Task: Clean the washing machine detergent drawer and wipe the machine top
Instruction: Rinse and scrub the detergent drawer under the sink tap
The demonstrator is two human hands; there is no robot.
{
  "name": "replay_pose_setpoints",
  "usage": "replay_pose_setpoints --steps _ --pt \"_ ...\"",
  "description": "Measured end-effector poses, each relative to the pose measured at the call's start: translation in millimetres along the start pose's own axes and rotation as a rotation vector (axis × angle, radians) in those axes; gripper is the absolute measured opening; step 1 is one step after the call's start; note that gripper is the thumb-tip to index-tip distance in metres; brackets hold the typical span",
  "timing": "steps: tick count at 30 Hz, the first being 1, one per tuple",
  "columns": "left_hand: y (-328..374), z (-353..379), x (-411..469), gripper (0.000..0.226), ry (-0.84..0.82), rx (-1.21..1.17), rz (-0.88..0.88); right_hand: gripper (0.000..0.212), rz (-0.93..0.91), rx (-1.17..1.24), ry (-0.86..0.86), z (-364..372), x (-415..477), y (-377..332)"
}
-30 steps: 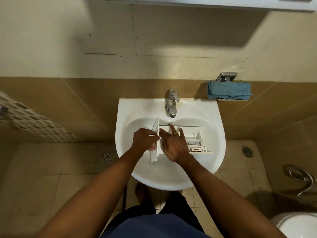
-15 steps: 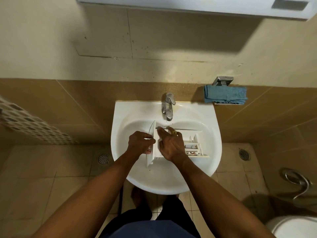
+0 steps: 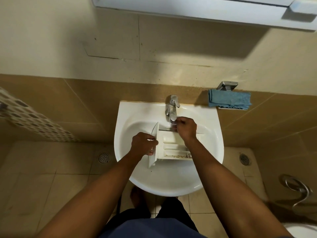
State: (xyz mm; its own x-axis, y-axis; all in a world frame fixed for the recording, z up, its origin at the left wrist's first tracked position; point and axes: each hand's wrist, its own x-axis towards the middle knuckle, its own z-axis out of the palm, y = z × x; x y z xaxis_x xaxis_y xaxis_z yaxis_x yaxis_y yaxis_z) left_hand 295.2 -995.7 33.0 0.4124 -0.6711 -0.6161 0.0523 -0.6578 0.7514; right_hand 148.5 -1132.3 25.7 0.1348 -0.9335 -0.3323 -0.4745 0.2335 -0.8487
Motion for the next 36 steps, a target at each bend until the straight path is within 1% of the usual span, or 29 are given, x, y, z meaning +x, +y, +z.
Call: replay_pose_setpoints --steps 2,3,5,7,8,10,11,13,15,17,19,22,23,24,25,27,29,31,32,33,35,36 --pt "1 0 0 0.024 0.003 0.003 -0.008 0.021 0.264 0.394 -0.099 11 5 -10" --pt "1 0 0 0.025 0.004 0.006 -0.01 0.024 0.351 0.549 -0.143 13 7 -11" --pt "0 0 0 0.027 0.007 0.003 -0.013 0.039 0.448 0.806 -0.198 9 11 -9" --pt "0 1 1 0.027 0.008 0.004 -0.012 0.056 0.492 1.002 -0.214 8 17 -3" --pt "-1 0 1 0.027 0.008 0.004 -0.012 0.061 0.516 1.054 -0.207 7 22 -1" --pt "-1 0 2 0.027 0.003 -0.001 -0.018 0.06 0.533 1.09 -0.225 6 28 -3" --pt "-1 -1 4 0.027 0.001 0.0 -0.022 0.057 0.528 1.064 -0.241 6 28 -4" --pt "-2 -1 5 0.026 -0.004 0.003 -0.022 0.047 0.498 0.922 -0.282 4 23 -5" --pt "-3 -1 4 0.026 -0.003 -0.006 -0.014 0.041 0.465 0.661 -0.334 6 9 -5" --pt "-3 -2 4 0.025 0.005 -0.021 -0.01 0.034 0.38 0.441 -0.336 11 -15 -3" --pt "-3 -1 4 0.025 0.006 -0.029 -0.009 0.027 0.284 0.334 -0.323 15 -50 4" --pt "-5 -2 5 0.028 -0.007 -0.022 0.0 0.032 0.165 0.185 -0.417 9 -107 19" --pt "-5 -2 5 0.028 -0.008 -0.017 0.005 0.034 0.144 0.151 -0.451 4 -122 21" --pt "-5 -3 5 0.029 -0.008 -0.014 0.007 0.035 0.168 0.147 -0.465 -2 -128 21" --pt "-5 -3 5 0.03 -0.01 -0.013 0.006 0.035 0.225 0.195 -0.46 -7 -129 20" --pt "-5 -4 5 0.03 -0.018 -0.015 0.004 0.033 0.293 0.278 -0.389 -10 -115 15" --pt "-4 -4 4 0.028 -0.023 -0.008 0.004 0.035 0.271 0.31 -0.319 -4 -95 12" --pt "-3 -4 4 0.027 -0.019 -0.006 0.004 0.032 0.261 0.319 -0.309 6 -86 12" --pt "-3 -4 3 0.026 -0.017 -0.005 0.005 0.032 0.228 0.28 -0.314 11 -88 13" --pt "-3 -3 3 0.026 -0.016 -0.005 0.007 0.035 0.15 0.207 -0.329 12 -94 17" --pt "-3 -2 3 0.027 -0.014 -0.014 0.007 0.043 -0.068 0.031 -0.387 10 -118 28" --pt "-4 -2 3 0.027 -0.014 -0.018 0.007 0.044 -0.143 -0.047 -0.414 7 -131 35"
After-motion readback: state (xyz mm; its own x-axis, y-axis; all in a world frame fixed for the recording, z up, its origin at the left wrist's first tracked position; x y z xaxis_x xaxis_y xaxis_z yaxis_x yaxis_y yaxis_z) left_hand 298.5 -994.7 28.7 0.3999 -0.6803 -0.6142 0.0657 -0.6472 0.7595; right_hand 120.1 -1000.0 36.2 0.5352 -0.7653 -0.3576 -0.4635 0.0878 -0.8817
